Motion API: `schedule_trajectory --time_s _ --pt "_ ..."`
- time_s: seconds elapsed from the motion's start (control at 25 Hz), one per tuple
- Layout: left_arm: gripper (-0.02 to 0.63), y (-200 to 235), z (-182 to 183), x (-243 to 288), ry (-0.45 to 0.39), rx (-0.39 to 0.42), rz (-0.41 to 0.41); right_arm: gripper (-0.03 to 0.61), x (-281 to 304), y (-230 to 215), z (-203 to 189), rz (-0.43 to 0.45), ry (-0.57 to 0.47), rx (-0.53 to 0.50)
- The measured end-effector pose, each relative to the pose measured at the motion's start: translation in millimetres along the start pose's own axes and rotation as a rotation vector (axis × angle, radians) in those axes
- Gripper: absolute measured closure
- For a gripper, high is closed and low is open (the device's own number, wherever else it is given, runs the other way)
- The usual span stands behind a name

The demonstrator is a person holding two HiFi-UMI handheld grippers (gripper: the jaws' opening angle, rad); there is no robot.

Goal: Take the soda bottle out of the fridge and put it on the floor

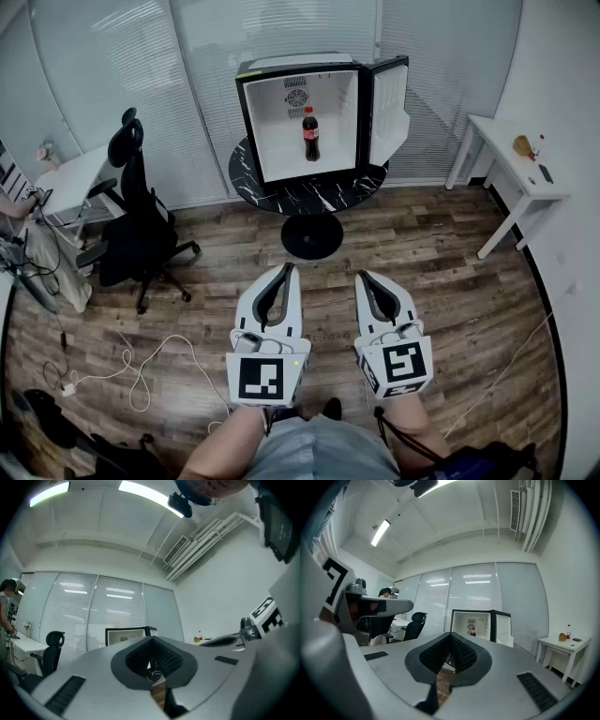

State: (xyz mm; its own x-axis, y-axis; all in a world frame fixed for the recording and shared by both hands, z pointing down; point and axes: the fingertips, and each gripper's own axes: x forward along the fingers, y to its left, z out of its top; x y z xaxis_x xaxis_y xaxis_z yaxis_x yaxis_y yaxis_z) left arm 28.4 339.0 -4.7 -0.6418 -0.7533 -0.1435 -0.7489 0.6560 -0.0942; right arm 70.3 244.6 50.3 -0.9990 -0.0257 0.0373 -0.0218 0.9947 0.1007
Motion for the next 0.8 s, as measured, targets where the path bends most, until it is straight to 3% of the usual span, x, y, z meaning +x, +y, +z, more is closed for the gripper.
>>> schedule_trajectory --time_s 0.36,0.8 --pt "0.601 -23 -5 11 -0.003 0.010 0.012 0.568 -6 -23 -7 0.019 -0.008 -0.001" --pt "0.601 -35 -34 37 0.059 0.007 0.039 0.565 8 -62 -26 0.030 -0.003 0.044"
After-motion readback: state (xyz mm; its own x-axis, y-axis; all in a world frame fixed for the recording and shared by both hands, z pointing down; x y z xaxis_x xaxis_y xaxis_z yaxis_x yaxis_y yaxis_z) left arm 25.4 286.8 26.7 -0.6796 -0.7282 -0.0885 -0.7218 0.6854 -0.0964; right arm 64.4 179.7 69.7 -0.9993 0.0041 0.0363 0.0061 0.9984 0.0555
